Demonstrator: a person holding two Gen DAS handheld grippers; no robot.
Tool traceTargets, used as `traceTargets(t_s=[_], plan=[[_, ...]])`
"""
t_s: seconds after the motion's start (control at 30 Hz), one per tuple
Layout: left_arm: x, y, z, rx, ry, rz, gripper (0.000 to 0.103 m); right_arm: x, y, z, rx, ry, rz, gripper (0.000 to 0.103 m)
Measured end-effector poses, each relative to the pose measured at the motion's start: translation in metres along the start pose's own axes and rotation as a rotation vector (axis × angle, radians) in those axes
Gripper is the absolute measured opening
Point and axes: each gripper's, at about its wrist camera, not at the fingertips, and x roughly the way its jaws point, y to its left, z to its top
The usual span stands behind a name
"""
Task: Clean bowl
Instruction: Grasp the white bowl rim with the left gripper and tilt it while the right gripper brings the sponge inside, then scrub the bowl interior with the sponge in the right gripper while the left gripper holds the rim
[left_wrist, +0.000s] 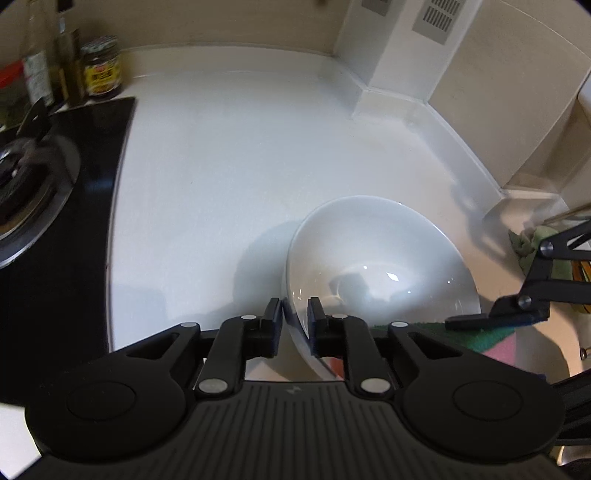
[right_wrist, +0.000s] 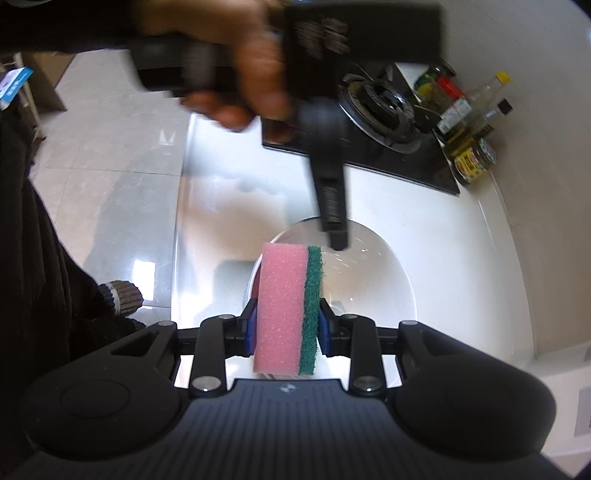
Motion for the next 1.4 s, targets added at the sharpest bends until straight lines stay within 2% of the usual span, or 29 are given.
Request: traceTargets(t_s=[0.1,0.27,0.4,0.53,0.67,0.8,0.97,1.1,1.17,1.23,1.27,1.4], plan=[[0.006,-0.003,0.003,0.013,-0.002,0.021,0.015,0.001,0.006,0.008,-0.022,0.006,-0.009,0.027],[0.021,-0.009,0.024,0.096,0.004,0.01,0.006,0.001,0.023,0.005,-0.186,0.058,-0.046,0.027],[0.023,-0.015,0.026,0.101,0.011,0.018,0.006,0.0,0.023,0.001,-0.199,0.075,-0.049,0.027],[0.006,-0.002,0.001,-0.021,0.003,-0.005,0.019,0.001,0.025,0.0,-0.206,0.074,-0.078,0.027],[0.005,0.001,-0.009,-0.058,0.0,-0.01,0.026,0.003,0.026,-0.002,-0.212,0.083,-0.101,0.027],[0.015,-0.001,-0.002,-0.012,0.018,0.0,0.02,-0.001,0.03,-0.001,-0.226,0.08,-0.099,0.027],[0.033,-0.006,0.024,0.059,0.027,-0.011,0.006,-0.005,0.032,0.0,-0.237,0.079,-0.077,0.027],[0.041,-0.012,0.039,0.078,0.047,-0.006,0.01,0.0,0.033,0.0,-0.245,0.098,-0.096,0.027],[0.034,-0.012,0.035,0.056,0.051,0.007,0.011,-0.001,0.031,0.0,-0.226,0.098,-0.094,0.027],[0.021,-0.009,0.023,0.02,0.051,0.005,0.021,-0.002,0.031,-0.002,-0.226,0.098,-0.099,0.027],[0.016,-0.007,0.017,0.002,0.055,-0.002,0.023,-0.003,0.032,-0.003,-0.221,0.097,-0.098,0.027],[0.012,-0.011,0.008,0.024,0.082,0.006,0.02,-0.007,0.031,-0.003,-0.211,0.091,-0.091,0.027]])
